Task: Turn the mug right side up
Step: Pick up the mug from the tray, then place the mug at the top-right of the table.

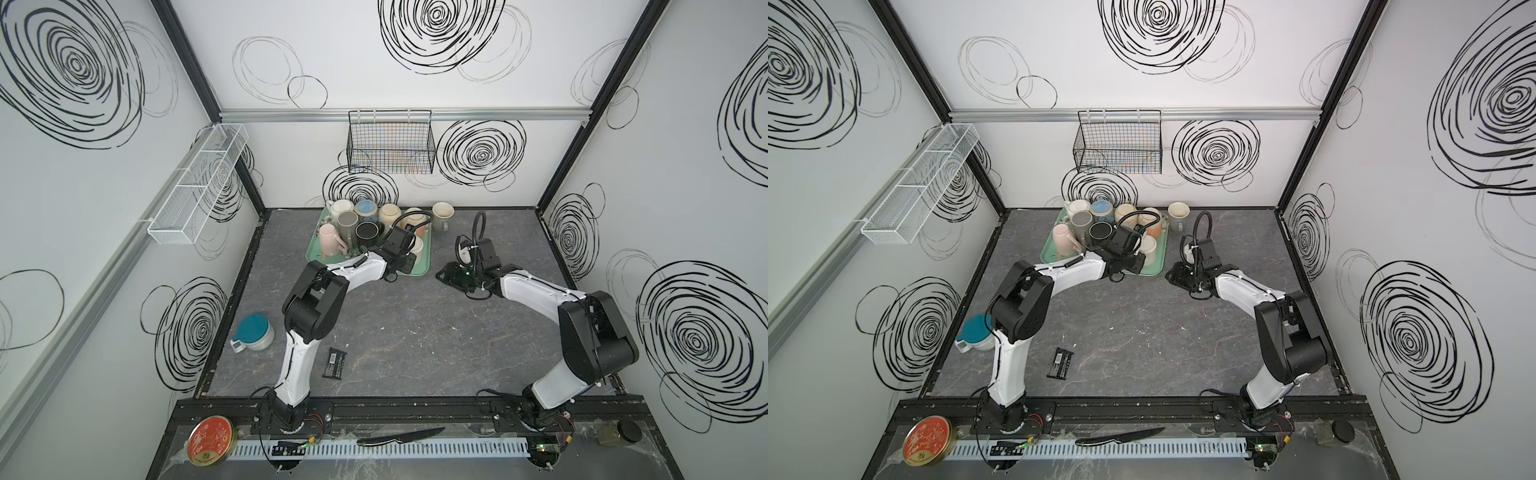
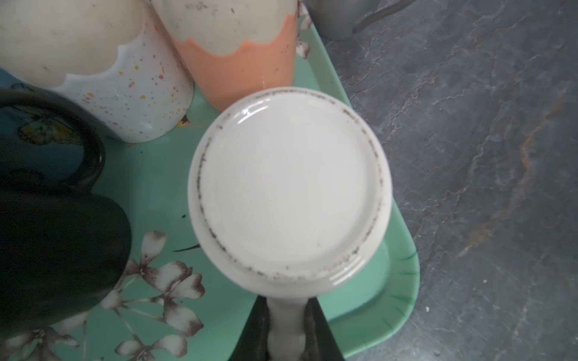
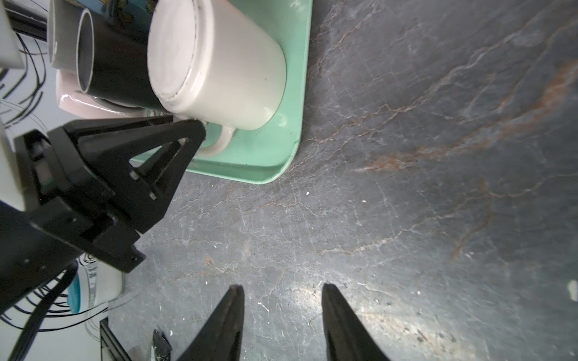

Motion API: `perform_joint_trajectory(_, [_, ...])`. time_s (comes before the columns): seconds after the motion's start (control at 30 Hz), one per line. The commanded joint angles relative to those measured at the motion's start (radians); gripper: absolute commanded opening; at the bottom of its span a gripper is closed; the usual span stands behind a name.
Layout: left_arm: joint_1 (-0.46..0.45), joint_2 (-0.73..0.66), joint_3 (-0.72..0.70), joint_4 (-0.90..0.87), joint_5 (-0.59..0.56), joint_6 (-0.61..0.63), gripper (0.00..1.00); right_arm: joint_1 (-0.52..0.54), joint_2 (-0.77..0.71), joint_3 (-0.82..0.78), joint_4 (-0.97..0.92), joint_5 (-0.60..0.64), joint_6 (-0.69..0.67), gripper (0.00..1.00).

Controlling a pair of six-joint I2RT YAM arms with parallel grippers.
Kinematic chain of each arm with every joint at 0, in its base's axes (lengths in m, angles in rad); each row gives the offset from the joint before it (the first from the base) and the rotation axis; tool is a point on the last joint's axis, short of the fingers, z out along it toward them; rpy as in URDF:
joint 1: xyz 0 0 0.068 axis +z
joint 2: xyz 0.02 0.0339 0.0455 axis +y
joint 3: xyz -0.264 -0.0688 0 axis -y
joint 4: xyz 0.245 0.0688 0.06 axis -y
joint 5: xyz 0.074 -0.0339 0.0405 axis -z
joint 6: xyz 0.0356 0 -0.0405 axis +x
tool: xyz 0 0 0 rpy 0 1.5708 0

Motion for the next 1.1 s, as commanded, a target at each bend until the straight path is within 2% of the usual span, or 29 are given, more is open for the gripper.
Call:
perform_joint_trajectory(0.0, [0.034,-0.07,-0.074,0.11,0.078,-0.133,0.01,-0.006,-0.029,-0.034,0.092,-0.048,0.08,0.46])
perform_joint_trajectory(0.17, [0.083,-0.116,-0.199,0.287,0.205,-0.345,0.0,-0.006,-0.019,-0.058,0.17,-0.078,0.153,0.46])
perform_joint_trajectory(0.37, [0.121,-0.154,-0.305,0.483,0.311,-0.527,0.0,-0.007,0.026,-0.059,0.276,-0.129,0.257,0.48])
perform_joint_trajectory(0.57, [0.133,-0.179,-0.388,0.622,0.345,-0.619,0.0,0.005,0.092,-0.051,0.435,-0.215,0.397,0.48])
perform_joint_trajectory(0.87, [0.14,-0.19,-0.481,0.887,0.391,-0.754,0.0,0.039,0.185,0.009,0.521,-0.251,0.517,0.47])
perform_joint_trajectory(1.07, [0.133,-0.206,-0.497,0.94,0.395,-0.792,0.0,0.056,0.252,0.046,0.587,-0.275,0.592,0.48])
